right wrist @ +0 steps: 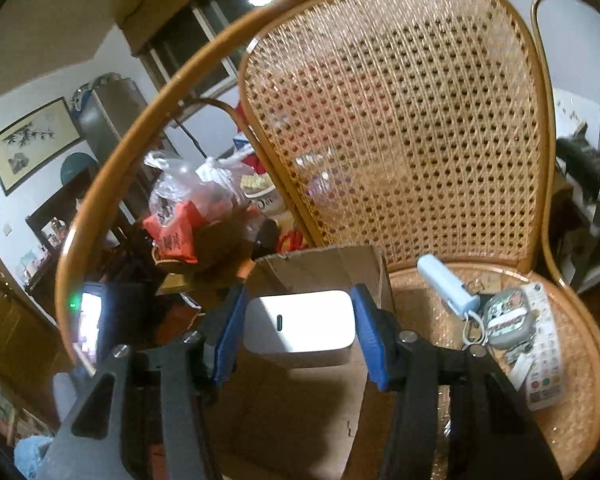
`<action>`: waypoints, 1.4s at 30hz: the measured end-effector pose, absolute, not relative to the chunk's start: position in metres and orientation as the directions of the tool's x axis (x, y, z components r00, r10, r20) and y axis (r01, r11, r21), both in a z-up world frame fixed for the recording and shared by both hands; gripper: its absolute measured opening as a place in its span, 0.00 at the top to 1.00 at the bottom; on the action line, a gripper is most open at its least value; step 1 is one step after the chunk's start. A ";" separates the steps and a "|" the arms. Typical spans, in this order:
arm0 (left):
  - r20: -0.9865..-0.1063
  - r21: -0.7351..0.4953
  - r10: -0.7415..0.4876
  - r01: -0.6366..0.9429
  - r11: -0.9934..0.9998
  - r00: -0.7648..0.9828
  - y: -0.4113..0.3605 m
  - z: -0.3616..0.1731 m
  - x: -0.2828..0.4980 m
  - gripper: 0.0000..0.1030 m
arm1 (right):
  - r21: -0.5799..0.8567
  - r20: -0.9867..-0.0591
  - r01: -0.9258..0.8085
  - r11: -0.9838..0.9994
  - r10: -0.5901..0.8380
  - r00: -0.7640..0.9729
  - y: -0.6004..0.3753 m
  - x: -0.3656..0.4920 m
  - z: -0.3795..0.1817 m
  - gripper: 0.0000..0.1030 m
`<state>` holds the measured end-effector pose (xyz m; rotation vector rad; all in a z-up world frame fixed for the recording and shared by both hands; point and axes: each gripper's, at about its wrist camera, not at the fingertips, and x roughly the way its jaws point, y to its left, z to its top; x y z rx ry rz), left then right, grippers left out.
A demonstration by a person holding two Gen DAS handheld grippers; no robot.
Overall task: Organize rigid objects
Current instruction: 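Lift the charger over the cardboard box and open the right tool, then move the right tool back to the white charger with cable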
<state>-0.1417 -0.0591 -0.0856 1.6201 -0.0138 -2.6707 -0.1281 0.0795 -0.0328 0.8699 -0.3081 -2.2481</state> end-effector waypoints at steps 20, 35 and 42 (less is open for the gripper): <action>-0.884 0.024 -0.018 -0.006 -1.000 -0.467 -0.057 -0.081 -0.135 0.98 | 0.398 -0.585 0.520 -0.756 -0.646 -0.491 0.060 -0.136 -0.065 0.45; -0.875 0.025 -0.024 0.006 -1.000 -0.483 -0.057 -0.075 -0.133 0.98 | 0.383 -0.498 0.501 -0.776 -0.630 -0.596 0.118 -0.126 -0.021 0.00; -0.870 0.028 -0.031 0.013 -1.000 -0.491 -0.058 -0.074 -0.134 0.97 | 0.325 -0.544 0.412 -0.851 -0.525 -0.655 0.157 -0.136 -0.027 0.00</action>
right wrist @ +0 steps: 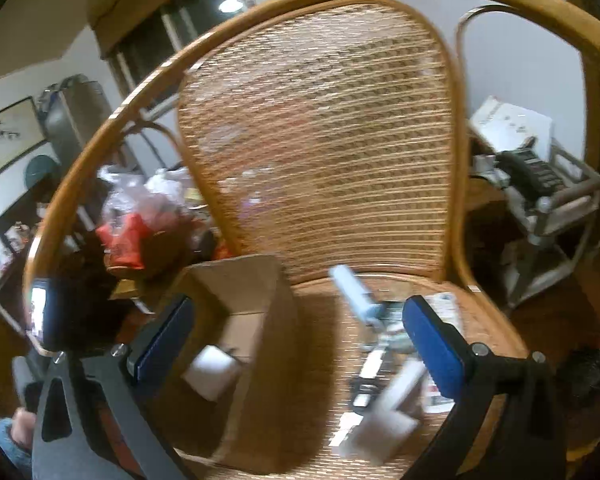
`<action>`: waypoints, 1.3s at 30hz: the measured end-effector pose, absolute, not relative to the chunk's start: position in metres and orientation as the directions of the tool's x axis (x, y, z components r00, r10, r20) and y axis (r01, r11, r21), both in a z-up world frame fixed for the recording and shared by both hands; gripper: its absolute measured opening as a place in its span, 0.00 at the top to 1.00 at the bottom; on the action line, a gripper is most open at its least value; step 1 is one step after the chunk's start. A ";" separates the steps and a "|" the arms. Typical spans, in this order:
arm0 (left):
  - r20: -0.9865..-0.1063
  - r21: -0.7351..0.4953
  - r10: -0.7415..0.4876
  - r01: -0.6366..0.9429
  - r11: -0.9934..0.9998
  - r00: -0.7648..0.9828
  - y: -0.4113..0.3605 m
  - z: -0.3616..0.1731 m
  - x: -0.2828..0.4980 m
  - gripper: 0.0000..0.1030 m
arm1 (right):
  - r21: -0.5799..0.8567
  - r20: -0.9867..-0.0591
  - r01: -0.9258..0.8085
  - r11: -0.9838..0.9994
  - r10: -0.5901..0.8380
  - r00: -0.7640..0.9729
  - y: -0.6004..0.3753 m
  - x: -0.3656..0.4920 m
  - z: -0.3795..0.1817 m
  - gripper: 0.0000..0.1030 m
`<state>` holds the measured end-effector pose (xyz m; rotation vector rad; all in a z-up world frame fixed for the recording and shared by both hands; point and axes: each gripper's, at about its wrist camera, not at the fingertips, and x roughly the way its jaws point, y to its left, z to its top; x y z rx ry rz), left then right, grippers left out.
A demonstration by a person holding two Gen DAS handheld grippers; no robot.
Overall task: Organize rigid objects
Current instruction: 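Move the right tool back to the white charger with cable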
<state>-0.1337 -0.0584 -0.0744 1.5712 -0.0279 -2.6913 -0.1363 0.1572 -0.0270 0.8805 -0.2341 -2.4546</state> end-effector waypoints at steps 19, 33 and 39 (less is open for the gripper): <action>-0.871 0.022 -0.032 0.027 -0.999 -0.490 -0.058 -0.075 -0.134 0.97 | 0.130 -0.771 0.288 -0.949 -0.279 -0.572 0.208 -0.153 -0.085 0.00; -0.870 0.032 -0.041 0.027 -0.999 -0.492 -0.058 -0.076 -0.134 0.97 | 0.037 -0.836 0.345 -0.938 -0.219 -0.503 0.187 -0.147 -0.111 0.00; -0.870 0.033 -0.043 0.028 -0.999 -0.491 -0.057 -0.077 -0.134 0.97 | 0.086 -0.849 0.337 -0.938 -0.246 -0.467 0.184 -0.149 -0.115 0.00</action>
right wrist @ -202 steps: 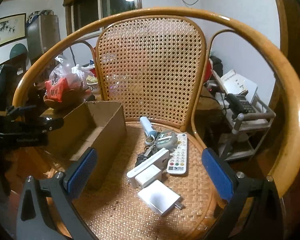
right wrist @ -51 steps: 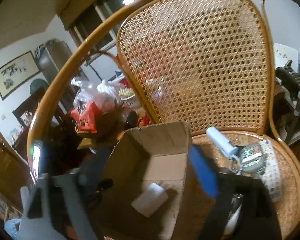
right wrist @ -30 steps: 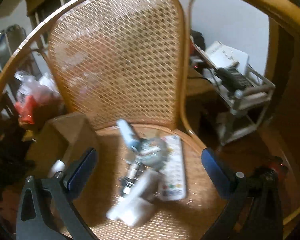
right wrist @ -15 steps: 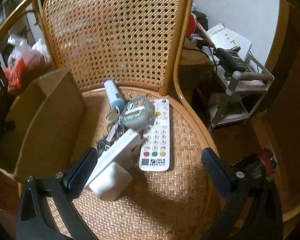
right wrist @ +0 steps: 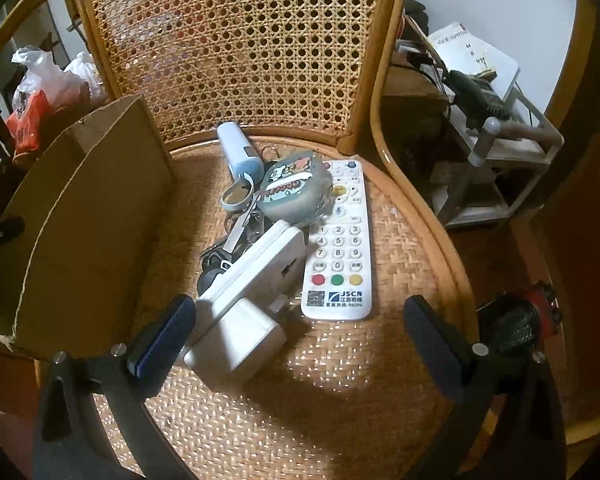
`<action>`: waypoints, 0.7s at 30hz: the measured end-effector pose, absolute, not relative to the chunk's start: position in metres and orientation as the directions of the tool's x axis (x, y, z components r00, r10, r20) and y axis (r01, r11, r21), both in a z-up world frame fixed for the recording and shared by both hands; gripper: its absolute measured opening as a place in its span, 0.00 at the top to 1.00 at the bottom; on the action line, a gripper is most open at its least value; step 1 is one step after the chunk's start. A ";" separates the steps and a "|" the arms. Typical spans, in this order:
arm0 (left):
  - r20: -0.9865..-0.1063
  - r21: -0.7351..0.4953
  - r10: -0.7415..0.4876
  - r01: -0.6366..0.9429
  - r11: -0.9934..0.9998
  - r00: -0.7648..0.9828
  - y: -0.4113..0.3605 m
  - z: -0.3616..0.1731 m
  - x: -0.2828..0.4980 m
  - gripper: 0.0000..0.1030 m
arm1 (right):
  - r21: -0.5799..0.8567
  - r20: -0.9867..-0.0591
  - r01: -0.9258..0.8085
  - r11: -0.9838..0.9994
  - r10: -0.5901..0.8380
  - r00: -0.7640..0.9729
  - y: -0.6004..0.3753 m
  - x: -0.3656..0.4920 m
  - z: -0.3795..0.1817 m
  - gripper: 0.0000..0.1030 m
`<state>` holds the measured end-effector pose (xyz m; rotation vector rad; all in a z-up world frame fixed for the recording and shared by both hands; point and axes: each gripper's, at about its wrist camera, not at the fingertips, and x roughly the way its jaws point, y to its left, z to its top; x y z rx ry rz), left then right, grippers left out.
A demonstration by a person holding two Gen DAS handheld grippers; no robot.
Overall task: Organize rigid objects
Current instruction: 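Move the right tool back to the white charger with cable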
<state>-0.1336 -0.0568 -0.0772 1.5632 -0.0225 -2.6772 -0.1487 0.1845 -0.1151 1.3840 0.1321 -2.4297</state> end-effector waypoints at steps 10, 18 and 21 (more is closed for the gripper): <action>-0.870 0.042 -0.050 0.028 -0.999 -0.491 -0.055 -0.077 -0.135 0.97 | 0.123 -0.870 0.292 -0.948 -0.245 -0.429 0.191 -0.150 -0.116 0.00; -0.869 0.046 -0.053 0.026 -0.999 -0.492 -0.055 -0.078 -0.134 0.97 | 0.107 -0.872 0.274 -0.956 -0.223 -0.436 0.195 -0.151 -0.114 0.00; -0.869 0.041 -0.049 0.028 -0.999 -0.492 -0.055 -0.078 -0.134 0.97 | 0.118 -0.875 0.265 -0.957 -0.226 -0.428 0.197 -0.153 -0.115 0.00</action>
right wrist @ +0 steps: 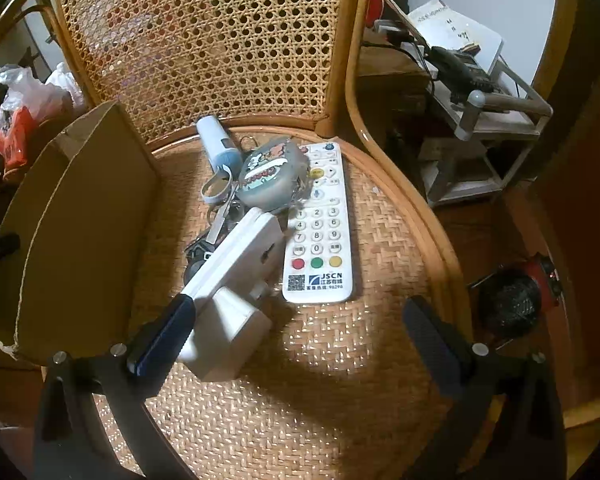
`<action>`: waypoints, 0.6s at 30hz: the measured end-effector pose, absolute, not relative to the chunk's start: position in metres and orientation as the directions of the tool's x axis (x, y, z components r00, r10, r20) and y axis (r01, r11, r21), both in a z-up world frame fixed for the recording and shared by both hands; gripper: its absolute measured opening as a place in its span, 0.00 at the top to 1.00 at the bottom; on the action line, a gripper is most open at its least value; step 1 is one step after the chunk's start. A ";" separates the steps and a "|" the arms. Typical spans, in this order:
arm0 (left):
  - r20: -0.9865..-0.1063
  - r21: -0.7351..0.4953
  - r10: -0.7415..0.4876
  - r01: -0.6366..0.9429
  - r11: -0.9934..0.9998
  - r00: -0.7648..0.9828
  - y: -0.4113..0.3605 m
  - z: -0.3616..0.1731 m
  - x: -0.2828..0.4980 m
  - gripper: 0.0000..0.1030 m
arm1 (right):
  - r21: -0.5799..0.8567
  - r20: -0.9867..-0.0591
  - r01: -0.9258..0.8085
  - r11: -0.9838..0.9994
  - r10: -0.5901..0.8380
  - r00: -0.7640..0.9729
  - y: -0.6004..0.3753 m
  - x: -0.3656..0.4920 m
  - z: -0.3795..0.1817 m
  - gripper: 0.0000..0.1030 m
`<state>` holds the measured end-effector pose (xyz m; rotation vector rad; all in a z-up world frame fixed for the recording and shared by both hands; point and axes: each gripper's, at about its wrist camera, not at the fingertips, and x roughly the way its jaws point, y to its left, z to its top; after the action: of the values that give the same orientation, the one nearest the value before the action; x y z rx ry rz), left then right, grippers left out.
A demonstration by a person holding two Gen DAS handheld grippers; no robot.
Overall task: Organize rigid objects
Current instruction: 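Move the right tool back to the white charger with cable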
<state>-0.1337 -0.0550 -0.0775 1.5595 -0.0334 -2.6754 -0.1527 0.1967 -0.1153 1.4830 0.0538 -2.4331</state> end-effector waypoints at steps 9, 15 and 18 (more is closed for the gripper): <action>-0.867 0.054 -0.059 0.025 -0.998 -0.495 -0.055 -0.077 -0.134 0.97 | 0.119 -0.878 0.274 -0.954 -0.230 -0.419 0.185 -0.150 -0.115 0.00; -0.867 0.053 -0.058 0.024 -0.998 -0.494 -0.052 -0.077 -0.134 0.97 | 0.094 -0.880 0.255 -0.962 -0.200 -0.430 0.188 -0.150 -0.112 0.00; -0.867 0.056 -0.060 0.023 -0.998 -0.494 -0.051 -0.077 -0.134 0.97 | 0.079 -0.881 0.248 -0.966 -0.184 -0.436 0.192 -0.149 -0.111 0.00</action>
<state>-0.1341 -0.0510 -0.0772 1.5542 -0.0571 -2.6742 -0.1491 0.1921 -0.1106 1.5002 0.0904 -2.4635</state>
